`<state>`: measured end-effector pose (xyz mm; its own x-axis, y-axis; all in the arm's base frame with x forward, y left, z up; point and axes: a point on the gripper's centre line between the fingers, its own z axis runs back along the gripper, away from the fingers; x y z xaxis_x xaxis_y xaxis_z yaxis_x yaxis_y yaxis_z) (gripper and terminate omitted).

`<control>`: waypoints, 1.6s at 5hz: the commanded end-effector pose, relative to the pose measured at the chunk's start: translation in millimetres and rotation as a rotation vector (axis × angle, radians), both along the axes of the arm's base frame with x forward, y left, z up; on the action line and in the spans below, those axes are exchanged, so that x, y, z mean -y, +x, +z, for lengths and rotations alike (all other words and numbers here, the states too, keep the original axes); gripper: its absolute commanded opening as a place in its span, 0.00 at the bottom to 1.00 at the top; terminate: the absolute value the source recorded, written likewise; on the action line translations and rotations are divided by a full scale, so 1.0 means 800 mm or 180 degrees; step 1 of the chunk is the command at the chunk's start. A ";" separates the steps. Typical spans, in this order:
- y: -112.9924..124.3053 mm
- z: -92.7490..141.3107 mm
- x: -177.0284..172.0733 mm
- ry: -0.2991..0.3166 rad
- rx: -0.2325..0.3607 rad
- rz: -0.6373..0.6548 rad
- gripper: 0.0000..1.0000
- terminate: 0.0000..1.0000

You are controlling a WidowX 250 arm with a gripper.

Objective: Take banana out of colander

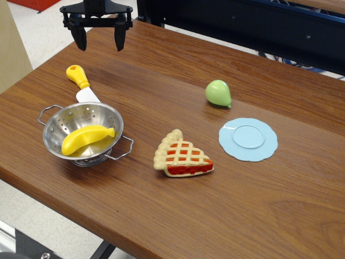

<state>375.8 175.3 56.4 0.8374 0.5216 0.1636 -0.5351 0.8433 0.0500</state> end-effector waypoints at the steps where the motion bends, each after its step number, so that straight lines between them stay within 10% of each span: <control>1: 0.000 0.000 0.000 0.0000 0.0000 0.0000 1.00 0.00; 4: -0.064 0.076 0.046 -0.0370 -0.0162 -0.1510 1.00 0.00; 8: -0.151 0.049 0.092 -0.0196 -0.0208 -0.2693 1.00 0.00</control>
